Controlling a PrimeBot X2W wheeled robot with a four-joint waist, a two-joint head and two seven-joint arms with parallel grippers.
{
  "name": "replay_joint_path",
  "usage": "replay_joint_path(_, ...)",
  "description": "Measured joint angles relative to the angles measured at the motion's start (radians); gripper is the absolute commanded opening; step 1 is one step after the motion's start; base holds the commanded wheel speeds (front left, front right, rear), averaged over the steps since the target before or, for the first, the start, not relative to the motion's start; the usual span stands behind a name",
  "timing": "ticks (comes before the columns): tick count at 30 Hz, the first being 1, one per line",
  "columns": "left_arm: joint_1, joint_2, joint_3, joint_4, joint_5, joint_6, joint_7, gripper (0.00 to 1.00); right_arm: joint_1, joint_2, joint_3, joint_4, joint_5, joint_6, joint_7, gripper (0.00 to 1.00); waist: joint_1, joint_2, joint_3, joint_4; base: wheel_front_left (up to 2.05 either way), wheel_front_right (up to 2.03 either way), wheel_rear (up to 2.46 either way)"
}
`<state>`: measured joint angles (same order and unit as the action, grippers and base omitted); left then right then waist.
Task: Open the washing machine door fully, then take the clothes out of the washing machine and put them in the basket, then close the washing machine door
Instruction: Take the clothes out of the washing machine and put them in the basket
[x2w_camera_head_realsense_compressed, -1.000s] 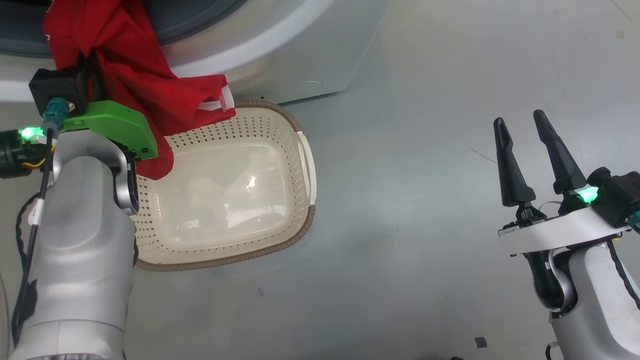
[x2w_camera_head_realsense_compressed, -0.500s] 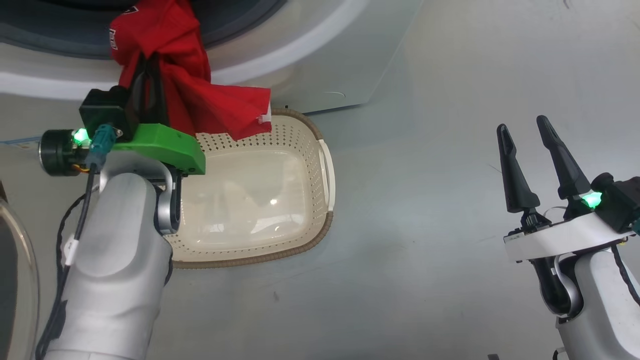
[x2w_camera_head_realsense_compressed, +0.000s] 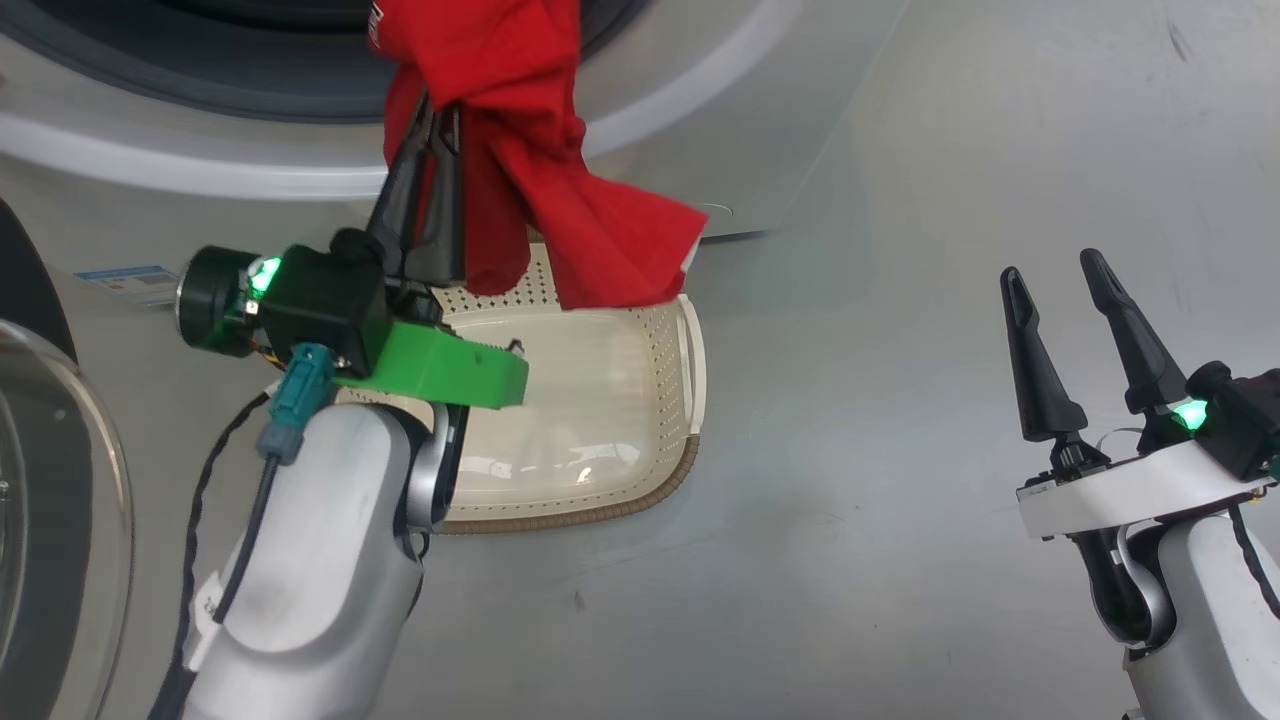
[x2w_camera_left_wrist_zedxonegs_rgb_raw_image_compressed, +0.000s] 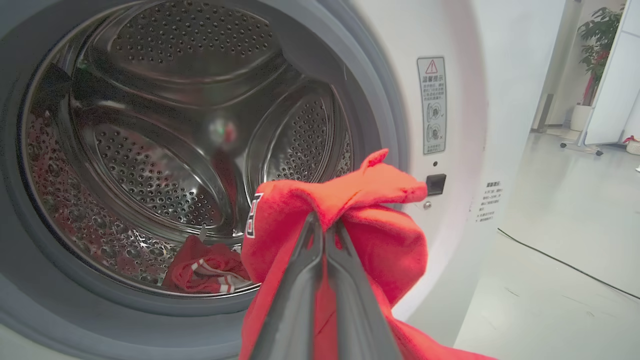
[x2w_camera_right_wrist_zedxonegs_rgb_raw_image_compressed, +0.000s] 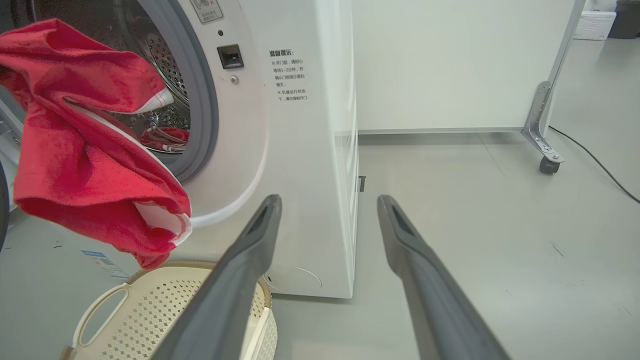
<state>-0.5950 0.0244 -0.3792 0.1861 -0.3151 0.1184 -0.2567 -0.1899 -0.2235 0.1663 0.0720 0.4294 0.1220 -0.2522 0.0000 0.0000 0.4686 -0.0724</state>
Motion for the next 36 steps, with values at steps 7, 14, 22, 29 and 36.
replay_joint_path(7, 0.125, 0.003, -0.045, 0.018, -0.001, 0.001, 0.000, 0.00, 0.009, -0.001, 0.001, -0.006, -0.001, 0.000, 0.000, 1.00, 0.0000, 0.0000, -0.004, 0.009, 0.00, 0.00, 0.00)
replay_joint_path(14, 0.211, 0.009, -0.052, 0.136, -0.018, 0.001, 0.000, 0.00, 0.015, -0.001, 0.025, -0.014, -0.001, 0.000, 0.000, 1.00, 0.0000, 0.0000, 0.003, 0.004, 0.00, 0.00, 0.00)
replay_joint_path(22, 0.199, 0.010, -0.057, 0.304, -0.030, 0.001, 0.046, 0.00, 0.011, 0.003, 0.047, -0.020, 0.001, 0.000, 0.000, 1.00, 0.0000, 0.0000, 0.036, -0.031, 0.00, 0.00, 0.00)
replay_joint_path(29, 0.126, 0.010, -0.057, 0.434, -0.031, 0.001, 0.102, 0.00, -0.010, 0.006, 0.060, -0.024, 0.010, 0.000, 0.000, 1.00, 0.0000, 0.0000, 0.070, -0.067, 0.00, 0.00, 0.00)
replay_joint_path(36, 0.052, 0.009, -0.021, 0.558, -0.034, 0.001, 0.146, 0.00, -0.038, 0.020, 0.071, -0.023, 0.019, 0.000, 0.000, 1.00, 0.0000, 0.0000, 0.105, -0.107, 0.00, 0.00, 0.00)
